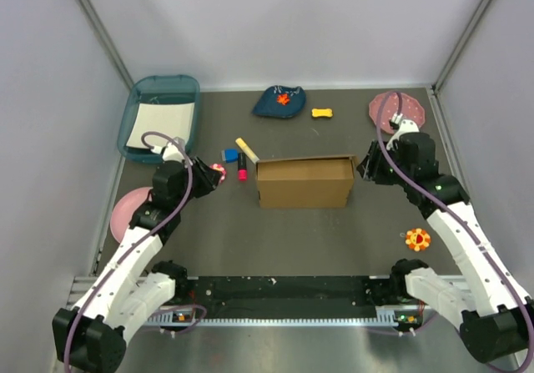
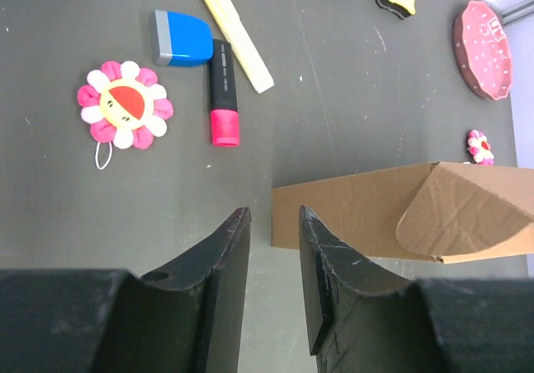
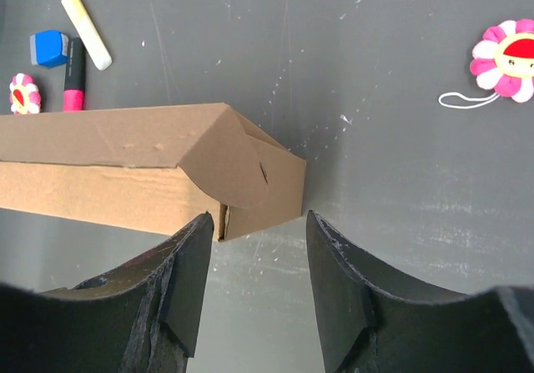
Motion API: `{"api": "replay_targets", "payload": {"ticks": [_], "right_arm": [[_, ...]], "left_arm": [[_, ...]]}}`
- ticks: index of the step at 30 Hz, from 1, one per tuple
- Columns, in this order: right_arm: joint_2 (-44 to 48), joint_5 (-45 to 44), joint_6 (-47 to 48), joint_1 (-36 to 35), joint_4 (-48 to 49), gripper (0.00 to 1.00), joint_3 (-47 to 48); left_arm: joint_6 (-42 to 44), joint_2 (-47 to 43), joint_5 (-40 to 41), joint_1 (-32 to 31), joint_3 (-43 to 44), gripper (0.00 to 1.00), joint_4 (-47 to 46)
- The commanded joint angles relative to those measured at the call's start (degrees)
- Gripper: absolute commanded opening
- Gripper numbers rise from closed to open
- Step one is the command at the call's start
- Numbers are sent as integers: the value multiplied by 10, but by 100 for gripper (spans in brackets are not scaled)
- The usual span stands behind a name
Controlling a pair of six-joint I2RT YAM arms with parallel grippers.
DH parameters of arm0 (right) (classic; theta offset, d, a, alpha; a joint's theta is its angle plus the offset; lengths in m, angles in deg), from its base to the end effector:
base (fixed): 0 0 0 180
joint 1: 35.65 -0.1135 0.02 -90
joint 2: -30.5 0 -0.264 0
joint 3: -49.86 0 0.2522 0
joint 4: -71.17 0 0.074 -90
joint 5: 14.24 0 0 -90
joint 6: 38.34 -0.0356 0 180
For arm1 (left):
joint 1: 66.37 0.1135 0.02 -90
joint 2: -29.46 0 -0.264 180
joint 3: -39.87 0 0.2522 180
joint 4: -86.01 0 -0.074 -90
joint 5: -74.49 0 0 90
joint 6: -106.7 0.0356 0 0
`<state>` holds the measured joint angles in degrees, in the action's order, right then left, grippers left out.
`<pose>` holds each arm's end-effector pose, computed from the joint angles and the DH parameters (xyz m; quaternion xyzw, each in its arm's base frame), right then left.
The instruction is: Fold the paper box
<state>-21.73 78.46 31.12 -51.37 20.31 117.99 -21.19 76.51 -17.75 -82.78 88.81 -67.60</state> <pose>0.1831 0.0533 0.3285 0.0264 0.8863 0.1636 0.4325 0.1837 -0.0555 0.2696 -0.1463 0.8281 -0.2614 0.4738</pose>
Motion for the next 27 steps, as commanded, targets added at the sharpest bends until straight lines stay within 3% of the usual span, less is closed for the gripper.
{"api": "replay_targets", "payload": {"ticks": [1,16,27], "right_arm": [[-13,-9,12,-10,44,49,6],[-43,-25,11,-14,131,45,-38],[-38,-14,5,-15,146,27,-49]], "left_arm": [[16,-33,7,3,0,35,-19],[46,-82,-11,3,-3,36,-23],[58,-116,-62,3,-40,36,-110]]}}
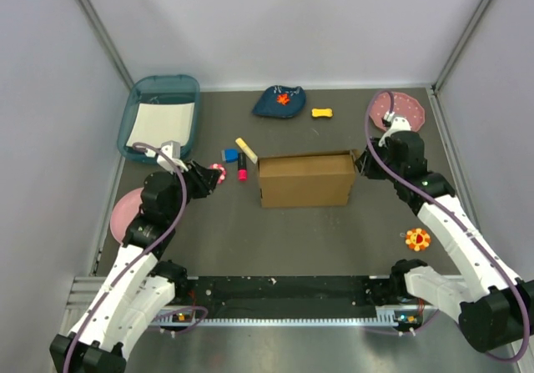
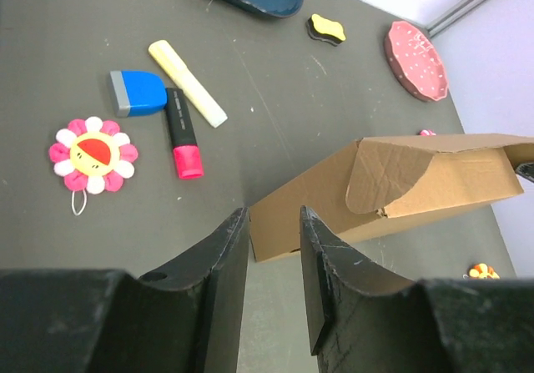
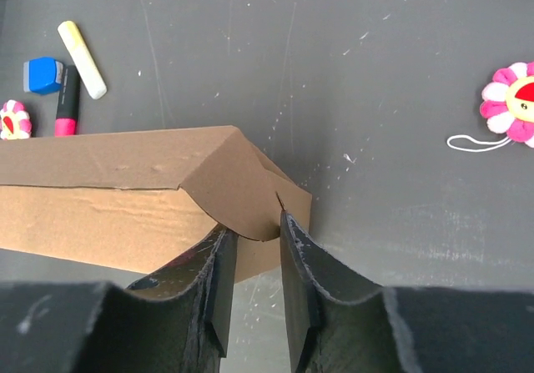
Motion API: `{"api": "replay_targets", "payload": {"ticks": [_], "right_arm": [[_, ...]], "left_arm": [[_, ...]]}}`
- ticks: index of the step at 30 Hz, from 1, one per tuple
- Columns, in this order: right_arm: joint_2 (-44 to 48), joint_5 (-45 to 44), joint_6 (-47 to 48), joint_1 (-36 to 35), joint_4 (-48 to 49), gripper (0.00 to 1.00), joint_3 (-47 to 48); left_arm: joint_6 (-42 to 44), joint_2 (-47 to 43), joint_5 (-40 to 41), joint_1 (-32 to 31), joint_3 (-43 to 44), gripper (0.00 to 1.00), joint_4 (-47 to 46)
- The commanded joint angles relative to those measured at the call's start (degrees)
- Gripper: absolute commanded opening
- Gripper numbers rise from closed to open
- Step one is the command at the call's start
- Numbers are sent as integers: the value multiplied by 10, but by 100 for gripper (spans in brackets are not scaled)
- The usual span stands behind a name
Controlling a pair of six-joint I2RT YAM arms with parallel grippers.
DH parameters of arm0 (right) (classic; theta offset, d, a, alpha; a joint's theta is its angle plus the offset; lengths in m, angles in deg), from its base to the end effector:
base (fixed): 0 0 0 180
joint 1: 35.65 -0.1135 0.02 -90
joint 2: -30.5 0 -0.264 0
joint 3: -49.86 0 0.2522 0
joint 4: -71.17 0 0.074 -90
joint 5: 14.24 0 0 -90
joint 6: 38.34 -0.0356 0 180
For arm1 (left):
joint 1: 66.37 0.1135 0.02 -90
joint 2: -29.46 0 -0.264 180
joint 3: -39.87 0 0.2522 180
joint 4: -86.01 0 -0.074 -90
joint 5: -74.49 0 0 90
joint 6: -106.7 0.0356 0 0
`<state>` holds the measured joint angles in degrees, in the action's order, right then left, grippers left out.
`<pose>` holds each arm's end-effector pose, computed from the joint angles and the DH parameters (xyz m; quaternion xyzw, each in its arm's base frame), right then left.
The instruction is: Fold the paper box
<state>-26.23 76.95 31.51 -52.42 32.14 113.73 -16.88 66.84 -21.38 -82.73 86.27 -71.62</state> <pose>0.2090 0.0637 0.3077 0.0207 0.8739 0.1624 0.4578 0.1580 -0.0502 0.2881 -0.0859 0.7794 -0.2979 0.5445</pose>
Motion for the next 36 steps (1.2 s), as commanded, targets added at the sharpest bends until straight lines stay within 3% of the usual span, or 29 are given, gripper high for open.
{"api": "replay_targets", "payload": {"ticks": [1,5,11,17,21,28,36], "right_arm": [[8,4,0,-5,30,24,-7],[13,12,-3,-5,32,15,-11],[20,21,-15,-5,29,8,-12],[29,24,-17,-5,23,8,-19],[36,27,-17,-5,21,8,-25],[36,31,-13,-5,21,6,-26],[29,41,-10,-5,22,6,-20]], "left_arm": [[18,-26,-29,3,-19,37,-81],[22,-37,-45,3,-35,38,-126],[29,-38,-61,3,-41,39,-147],[39,-19,-93,3,-50,42,-184],[36,8,-156,2,-57,45,-253],[56,81,-161,-7,-47,52,-323],[115,151,-183,-39,-1,53,-363]]}}
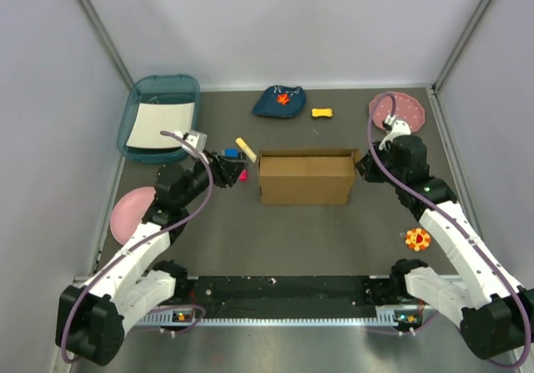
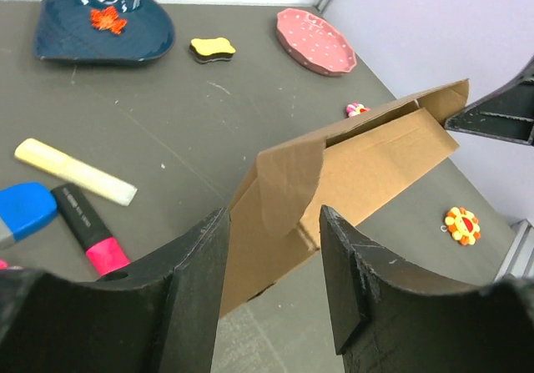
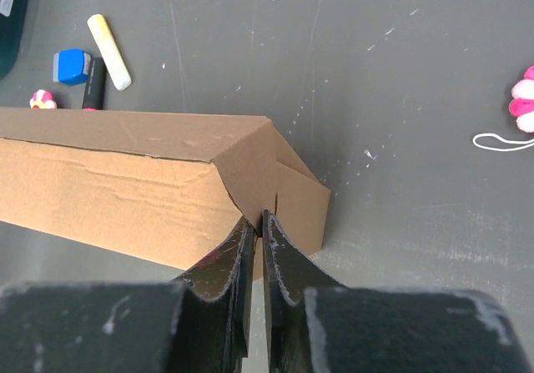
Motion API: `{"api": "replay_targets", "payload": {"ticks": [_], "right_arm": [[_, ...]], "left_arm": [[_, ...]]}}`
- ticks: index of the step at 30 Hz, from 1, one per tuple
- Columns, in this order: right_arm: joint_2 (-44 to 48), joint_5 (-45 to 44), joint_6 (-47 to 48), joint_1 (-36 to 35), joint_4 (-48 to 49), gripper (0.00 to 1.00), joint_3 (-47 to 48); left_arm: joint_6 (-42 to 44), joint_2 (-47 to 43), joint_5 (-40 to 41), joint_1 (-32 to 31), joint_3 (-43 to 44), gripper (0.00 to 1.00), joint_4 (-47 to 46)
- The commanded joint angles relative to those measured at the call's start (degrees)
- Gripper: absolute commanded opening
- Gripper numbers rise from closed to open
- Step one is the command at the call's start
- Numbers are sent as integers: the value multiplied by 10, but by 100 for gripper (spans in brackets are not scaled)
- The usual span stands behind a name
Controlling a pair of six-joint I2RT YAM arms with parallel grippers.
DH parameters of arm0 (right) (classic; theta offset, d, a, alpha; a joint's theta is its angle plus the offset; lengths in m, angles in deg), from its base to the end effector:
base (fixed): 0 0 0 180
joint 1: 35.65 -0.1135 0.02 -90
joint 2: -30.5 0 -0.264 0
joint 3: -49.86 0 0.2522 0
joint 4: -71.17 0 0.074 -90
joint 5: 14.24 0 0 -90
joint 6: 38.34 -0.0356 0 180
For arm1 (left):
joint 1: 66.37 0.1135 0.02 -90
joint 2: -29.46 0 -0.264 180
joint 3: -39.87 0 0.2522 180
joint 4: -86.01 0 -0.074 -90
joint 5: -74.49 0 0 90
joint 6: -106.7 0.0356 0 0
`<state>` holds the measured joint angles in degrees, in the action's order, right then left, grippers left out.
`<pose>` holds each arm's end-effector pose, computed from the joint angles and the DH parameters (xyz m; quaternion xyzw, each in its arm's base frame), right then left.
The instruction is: Fold the paper box
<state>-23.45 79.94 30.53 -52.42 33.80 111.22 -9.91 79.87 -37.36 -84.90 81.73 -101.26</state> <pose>0.1999 0.0630 0.3048 0.0147 0.8653 0.1922 0.4626 0.1932 -0.0787 0.2771 0.0827 0.7096 -0.3886 0.5819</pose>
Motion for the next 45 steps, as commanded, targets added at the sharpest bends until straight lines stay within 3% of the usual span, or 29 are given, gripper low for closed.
{"api": "replay_targets", "payload": {"ticks": [1,11,20,38,42,45], "right_arm": [[-1,13,-1,-5,5,6,5],[-5,20,-4,-10,3,6,12],[-5,17,-6,-12,1,6,14],[1,26,-8,-12,-2,6,19],[3,29,-12,-12,-8,6,24],[2,30,-20,-12,-13,4,33]], "left_arm": [[50,25,-25,-27,48,52,-66],[80,51,-32,-76,64,51,-38],[147,44,49,-85,71,49,45],[145,96,66,-114,91,36,42],[133,92,84,-114,87,27,50],[126,91,90,-114,88,15,51]]}}
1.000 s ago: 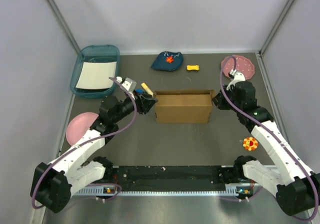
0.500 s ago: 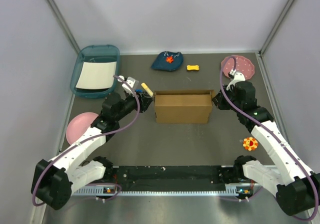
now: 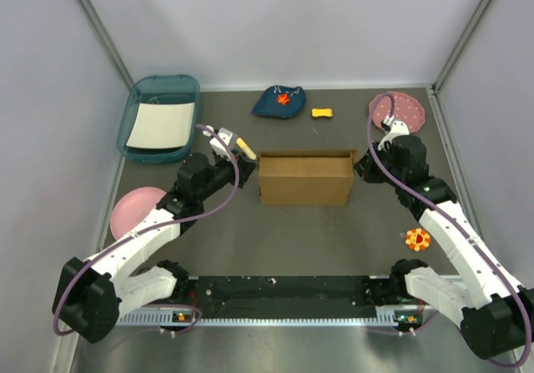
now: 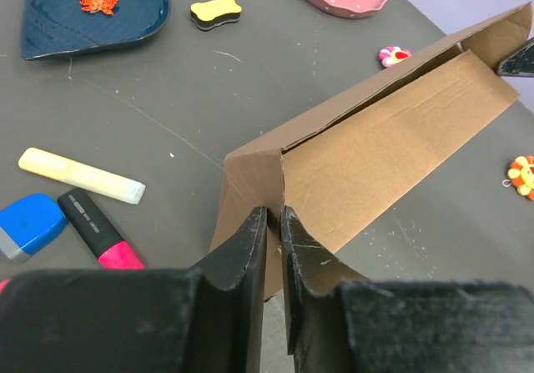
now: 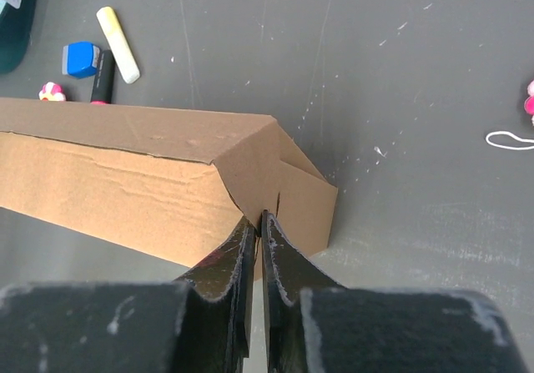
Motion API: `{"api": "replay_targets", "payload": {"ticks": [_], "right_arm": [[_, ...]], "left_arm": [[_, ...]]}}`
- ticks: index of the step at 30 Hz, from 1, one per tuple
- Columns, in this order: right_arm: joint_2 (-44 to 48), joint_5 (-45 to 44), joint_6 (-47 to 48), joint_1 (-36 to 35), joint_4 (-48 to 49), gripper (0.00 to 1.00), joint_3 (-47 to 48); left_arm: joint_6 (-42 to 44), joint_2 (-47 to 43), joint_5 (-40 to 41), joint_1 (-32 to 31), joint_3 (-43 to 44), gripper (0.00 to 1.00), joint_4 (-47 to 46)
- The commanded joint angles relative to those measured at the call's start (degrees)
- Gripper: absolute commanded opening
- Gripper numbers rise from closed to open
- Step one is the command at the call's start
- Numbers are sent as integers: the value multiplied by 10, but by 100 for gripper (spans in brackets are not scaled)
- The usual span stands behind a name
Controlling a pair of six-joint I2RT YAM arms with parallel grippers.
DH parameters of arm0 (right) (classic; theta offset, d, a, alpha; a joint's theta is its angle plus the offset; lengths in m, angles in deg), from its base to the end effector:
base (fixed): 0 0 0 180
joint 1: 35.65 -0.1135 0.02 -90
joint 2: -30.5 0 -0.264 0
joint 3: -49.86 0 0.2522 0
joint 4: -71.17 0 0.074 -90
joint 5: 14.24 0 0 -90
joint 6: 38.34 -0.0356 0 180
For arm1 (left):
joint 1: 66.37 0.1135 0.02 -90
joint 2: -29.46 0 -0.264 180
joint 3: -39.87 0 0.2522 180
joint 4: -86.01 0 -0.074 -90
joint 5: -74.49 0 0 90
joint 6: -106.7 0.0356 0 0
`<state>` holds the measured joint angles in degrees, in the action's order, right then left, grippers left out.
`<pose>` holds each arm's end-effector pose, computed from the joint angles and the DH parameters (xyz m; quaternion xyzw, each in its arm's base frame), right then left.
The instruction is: Fold the paper box
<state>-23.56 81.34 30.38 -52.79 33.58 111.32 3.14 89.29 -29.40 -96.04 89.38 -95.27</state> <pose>0.1994 0.0651 0.3047 0.0070 0.8661 0.2037 0.4564 0.2066 -0.1275 0.2795 0.1835 0.7366 -0.3229 0.5652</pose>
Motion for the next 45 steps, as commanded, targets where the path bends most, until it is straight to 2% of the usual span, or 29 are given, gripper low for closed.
{"api": "replay_targets", "payload": {"ticks": [1,5,20,32,45], "right_arm": [[2,16,-22,-8,-16,4,34],[-3,21,-38,-8,-38,0,55],[-20,57,-92,-8,-80,0,111],[-39,79,-132,-5,-122,0,146],[-29,138,-140,48,-150,0,162]], "left_arm": [[-5,-2,13,-3,14,9,-8],[-2,3,25,-6,20,0,-2],[18,13,64,-21,25,0,18],[106,6,182,-79,31,0,46],[161,17,261,-123,43,0,67]]}}
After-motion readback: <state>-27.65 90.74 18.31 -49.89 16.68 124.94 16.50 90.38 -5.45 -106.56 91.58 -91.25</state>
